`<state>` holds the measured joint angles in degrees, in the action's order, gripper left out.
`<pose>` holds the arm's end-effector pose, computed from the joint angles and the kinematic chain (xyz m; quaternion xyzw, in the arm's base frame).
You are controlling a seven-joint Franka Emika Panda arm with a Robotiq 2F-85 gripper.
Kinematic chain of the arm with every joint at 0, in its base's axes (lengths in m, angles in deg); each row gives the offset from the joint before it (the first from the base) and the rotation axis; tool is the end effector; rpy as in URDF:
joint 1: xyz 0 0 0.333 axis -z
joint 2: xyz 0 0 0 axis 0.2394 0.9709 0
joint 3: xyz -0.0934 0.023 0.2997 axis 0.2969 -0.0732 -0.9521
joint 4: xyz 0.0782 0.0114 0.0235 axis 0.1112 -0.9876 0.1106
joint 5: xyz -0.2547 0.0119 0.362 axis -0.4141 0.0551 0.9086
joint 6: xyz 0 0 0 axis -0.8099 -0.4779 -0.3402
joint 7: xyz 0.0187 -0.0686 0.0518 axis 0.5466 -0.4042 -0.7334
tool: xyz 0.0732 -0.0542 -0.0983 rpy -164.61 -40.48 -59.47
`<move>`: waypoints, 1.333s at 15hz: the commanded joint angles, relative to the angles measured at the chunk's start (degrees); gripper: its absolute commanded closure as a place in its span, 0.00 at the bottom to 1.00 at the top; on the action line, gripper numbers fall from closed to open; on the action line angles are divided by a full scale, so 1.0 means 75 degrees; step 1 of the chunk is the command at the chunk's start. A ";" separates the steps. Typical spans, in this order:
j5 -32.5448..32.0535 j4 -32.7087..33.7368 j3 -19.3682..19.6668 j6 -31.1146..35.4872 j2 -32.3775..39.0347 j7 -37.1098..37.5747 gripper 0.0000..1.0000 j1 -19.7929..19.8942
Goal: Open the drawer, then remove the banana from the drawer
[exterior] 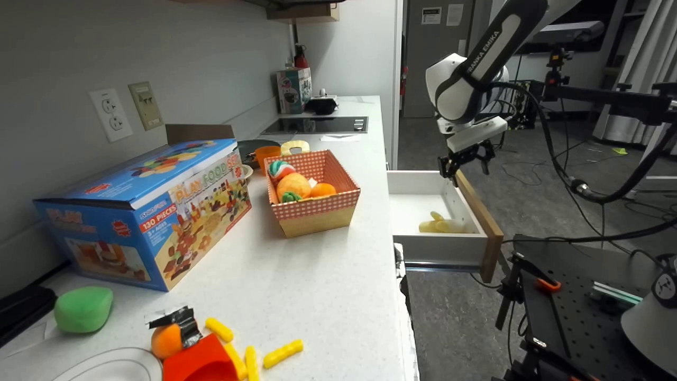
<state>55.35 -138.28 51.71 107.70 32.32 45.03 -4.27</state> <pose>0.3926 -0.3611 0.1750 0.8447 -0.5024 -0.1192 0.1410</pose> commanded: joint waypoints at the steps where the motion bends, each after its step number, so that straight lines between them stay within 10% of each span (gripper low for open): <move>1: -0.0710 -0.0430 -0.0355 0.0479 -0.1024 0.0283 0.00 -0.0008; 8: -0.0469 -0.0711 -0.1315 0.1950 -0.1485 -0.1600 0.00 0.0282; 20: -0.0576 -0.0479 -0.1423 0.2214 -0.0704 -0.2257 0.00 0.0376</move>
<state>50.10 -142.39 42.59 121.71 24.36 33.52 -3.15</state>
